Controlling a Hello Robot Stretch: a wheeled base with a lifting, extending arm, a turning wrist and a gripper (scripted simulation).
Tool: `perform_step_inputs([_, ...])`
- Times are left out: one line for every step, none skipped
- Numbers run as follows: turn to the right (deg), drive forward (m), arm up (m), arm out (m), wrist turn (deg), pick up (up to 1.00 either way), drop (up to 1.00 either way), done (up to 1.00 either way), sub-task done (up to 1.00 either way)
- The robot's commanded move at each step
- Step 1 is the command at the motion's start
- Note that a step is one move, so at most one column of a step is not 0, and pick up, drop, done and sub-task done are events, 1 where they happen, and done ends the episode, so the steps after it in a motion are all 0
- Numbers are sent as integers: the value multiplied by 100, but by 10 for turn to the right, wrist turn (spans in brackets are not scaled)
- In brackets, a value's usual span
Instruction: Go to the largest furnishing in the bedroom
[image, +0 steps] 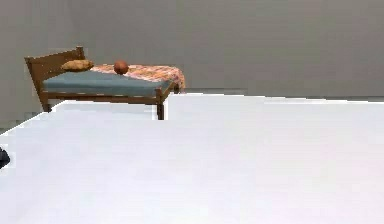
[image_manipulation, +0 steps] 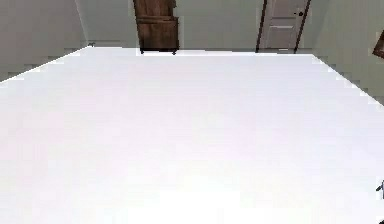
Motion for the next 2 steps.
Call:
perform_step_inputs([0,100,0,0,0,0,0,0,0])
perform_step_inputs([0,100,0,0,0,0,0,0,0])
